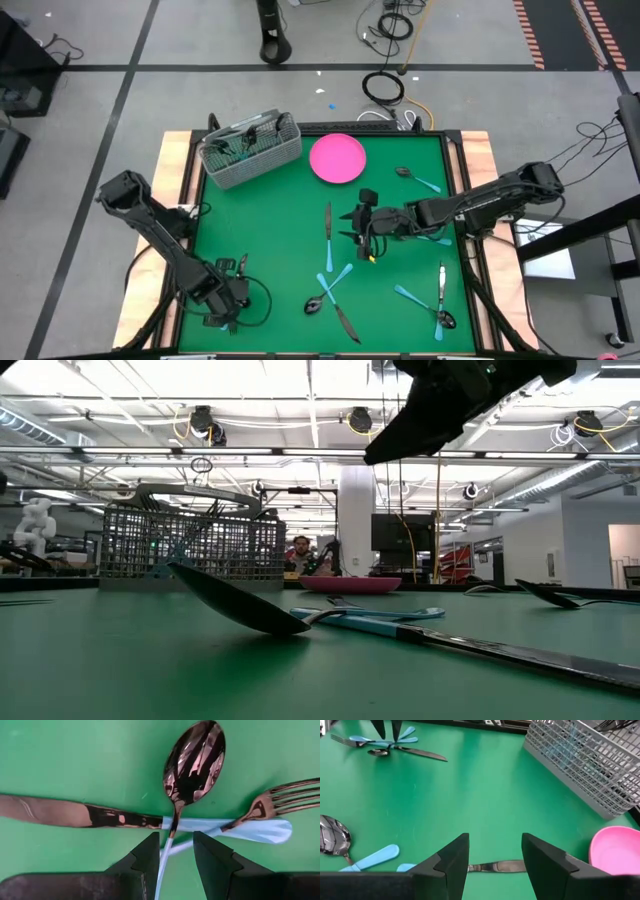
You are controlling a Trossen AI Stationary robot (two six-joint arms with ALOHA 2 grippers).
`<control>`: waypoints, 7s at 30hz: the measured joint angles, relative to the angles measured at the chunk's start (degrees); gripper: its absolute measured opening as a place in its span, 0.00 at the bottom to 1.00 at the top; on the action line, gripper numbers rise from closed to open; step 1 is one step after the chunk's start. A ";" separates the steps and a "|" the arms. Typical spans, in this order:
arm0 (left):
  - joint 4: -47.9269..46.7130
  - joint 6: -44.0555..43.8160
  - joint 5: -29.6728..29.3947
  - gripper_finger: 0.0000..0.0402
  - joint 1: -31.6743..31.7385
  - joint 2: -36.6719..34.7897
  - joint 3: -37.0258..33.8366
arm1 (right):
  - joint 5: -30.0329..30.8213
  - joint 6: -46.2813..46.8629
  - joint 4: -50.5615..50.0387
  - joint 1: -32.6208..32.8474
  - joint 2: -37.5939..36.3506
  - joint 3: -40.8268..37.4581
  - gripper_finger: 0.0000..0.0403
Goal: Sort silverware
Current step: Put the blue spoon into the gray silverware holder
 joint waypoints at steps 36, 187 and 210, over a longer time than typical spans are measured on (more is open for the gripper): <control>3.60 -1.64 1.95 0.03 1.03 0.09 -4.46 | 0.27 -1.53 0.99 -0.02 -0.09 0.00 0.42; 26.82 13.60 -10.69 0.31 27.69 20.32 26.66 | 6.33 3.96 -16.35 0.74 -7.26 0.00 0.42; 10.23 9.14 -12.39 0.31 25.84 34.25 43.61 | 7.90 10.50 -28.37 4.05 -8.84 -0.02 0.42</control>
